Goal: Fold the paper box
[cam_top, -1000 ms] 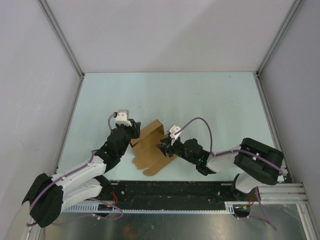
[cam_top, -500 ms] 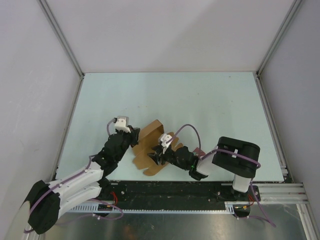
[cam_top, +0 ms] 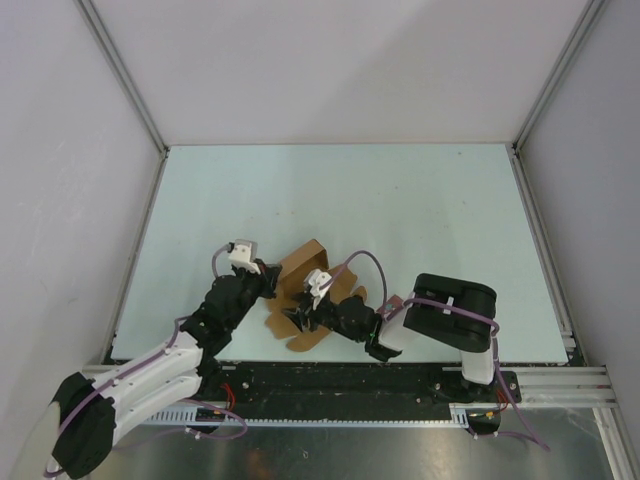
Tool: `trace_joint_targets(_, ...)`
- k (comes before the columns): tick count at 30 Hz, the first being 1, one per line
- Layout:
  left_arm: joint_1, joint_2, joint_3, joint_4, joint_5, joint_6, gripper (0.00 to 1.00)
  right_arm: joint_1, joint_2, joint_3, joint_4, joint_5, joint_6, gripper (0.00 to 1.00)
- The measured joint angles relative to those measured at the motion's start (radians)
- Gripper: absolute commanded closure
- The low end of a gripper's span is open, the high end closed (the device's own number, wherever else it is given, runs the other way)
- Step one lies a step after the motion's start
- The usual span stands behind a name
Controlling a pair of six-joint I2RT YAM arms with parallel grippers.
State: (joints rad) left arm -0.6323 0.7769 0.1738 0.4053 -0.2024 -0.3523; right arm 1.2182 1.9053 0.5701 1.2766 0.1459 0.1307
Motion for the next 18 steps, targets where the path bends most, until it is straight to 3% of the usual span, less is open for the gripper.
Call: trace_joint_targets(18, 0.0, -0.014, -0.019, -0.036, 0.034, -0.018, 1.0, 0.089, 0.147, 0.141, 0.017, 0.107, -0.068, 0.45)
